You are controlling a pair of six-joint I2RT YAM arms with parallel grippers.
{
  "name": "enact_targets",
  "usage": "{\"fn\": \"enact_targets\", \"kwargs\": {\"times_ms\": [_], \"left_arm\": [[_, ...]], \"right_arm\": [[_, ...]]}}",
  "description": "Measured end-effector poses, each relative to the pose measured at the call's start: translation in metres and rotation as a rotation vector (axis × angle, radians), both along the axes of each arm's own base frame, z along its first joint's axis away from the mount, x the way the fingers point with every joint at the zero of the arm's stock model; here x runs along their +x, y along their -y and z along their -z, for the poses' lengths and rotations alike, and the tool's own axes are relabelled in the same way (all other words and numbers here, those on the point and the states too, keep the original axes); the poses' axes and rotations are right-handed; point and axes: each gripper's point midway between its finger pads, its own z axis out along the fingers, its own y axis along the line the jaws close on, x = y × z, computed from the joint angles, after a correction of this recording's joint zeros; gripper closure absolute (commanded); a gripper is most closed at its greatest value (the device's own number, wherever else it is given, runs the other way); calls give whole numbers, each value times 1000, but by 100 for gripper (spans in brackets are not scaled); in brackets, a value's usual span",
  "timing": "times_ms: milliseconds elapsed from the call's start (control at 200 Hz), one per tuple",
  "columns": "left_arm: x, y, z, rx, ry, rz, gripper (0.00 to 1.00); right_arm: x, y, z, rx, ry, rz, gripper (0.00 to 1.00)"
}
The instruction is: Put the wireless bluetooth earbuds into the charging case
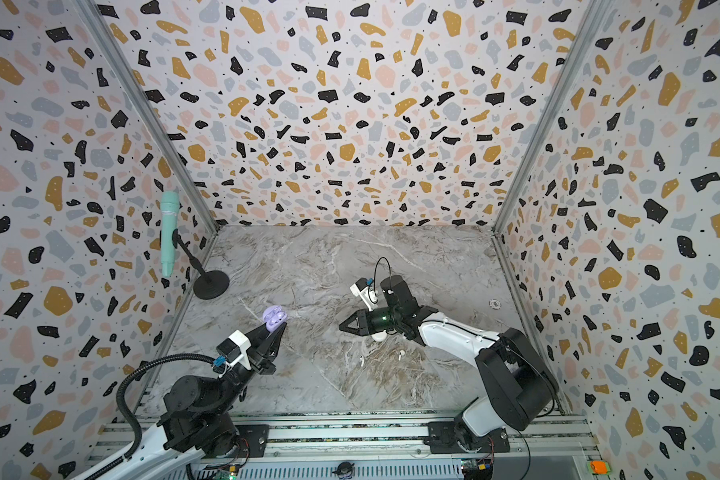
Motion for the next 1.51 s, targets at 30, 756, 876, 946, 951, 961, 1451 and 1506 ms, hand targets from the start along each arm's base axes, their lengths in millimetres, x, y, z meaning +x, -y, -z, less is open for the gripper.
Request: {"fn": "enact_targets", "kwargs": {"times_ms": [30, 756, 876, 946, 951, 961, 1451, 1506], "left_arm": [[0, 1, 1, 2, -1, 1, 100], [3, 9, 9, 25, -31, 18, 100], [3, 8, 8, 16, -28, 17, 100], [2, 7, 7, 11, -26, 17, 100], [2, 7, 7, 10, -26, 17, 100], [2, 7, 7, 9, -26, 18, 100], [1, 5, 3, -7, -18, 18, 100], [1, 5, 2, -9, -17, 19, 100]], "right_arm": [[-1, 0, -4, 9, 6, -2, 79], [6, 12, -37, -63, 184, 118, 68], [-11, -3, -13, -198, 231, 68, 66], [-27, -10, 4, -266, 247, 18, 65], [-29, -10, 6, -271, 248, 15, 65], [-31, -11, 8, -281, 250, 9, 65], [-116, 26, 91, -595, -164, 228, 24], [-116, 23, 83, -570, -207, 290, 10]]}}
